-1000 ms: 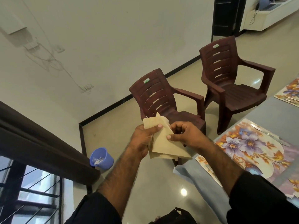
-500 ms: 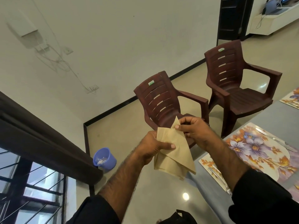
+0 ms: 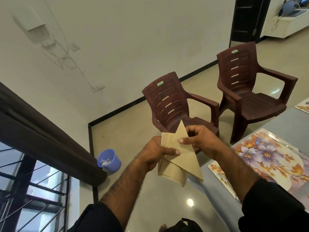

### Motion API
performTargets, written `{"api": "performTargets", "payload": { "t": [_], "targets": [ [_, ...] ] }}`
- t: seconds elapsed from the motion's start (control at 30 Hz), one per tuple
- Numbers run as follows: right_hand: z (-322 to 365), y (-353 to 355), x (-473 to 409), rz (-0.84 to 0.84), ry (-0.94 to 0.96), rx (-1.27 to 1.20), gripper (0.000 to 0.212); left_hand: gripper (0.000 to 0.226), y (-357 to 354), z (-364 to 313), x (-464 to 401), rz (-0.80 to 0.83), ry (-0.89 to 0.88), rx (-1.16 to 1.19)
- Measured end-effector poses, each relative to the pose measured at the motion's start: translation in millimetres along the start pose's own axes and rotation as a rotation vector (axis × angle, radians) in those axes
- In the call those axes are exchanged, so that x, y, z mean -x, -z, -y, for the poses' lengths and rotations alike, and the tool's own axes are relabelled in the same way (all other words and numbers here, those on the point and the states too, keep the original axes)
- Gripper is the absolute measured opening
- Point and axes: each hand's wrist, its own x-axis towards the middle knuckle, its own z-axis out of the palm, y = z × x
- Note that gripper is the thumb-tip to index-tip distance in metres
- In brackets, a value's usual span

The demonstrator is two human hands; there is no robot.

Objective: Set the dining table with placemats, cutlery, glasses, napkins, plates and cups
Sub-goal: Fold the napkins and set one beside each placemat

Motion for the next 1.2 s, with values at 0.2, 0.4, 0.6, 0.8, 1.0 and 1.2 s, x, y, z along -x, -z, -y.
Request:
{"api": "performTargets", "payload": {
  "t": [0.2, 0.4, 0.6, 0.8, 1.0, 1.2],
  "targets": [
    [25, 5, -7, -0.163, 0.102, -0.121, 0.011, 0.042, -3, 10, 5, 0.067, 0.037, -0.073],
    [13, 3, -1, -0.179, 0.083, -0.093, 0.024, 0.045, 5, 13, 3, -0.056, 0.007, 0.079],
    [-12, -25, 5, -0.13, 0.03, 0.024, 0.019, 0.044, 25, 7, 3, -0.183, -0.055, 0.195],
    [-19, -24, 0, -0.268, 0.031, -0.023, 0.015, 0.043, 56, 16, 0, -0.242, -0.053, 0.287],
    [-8, -64, -19, -0.162, 0.008, -0.013, 0.022, 0.042, 65, 29, -11, -0.123, -0.044, 0.229],
    [-11, -96, -47, -0.605, 0.035, -0.022, 0.006, 0.045, 113, 42, -33, -0.119, -0.041, 0.364]
  ]
}}
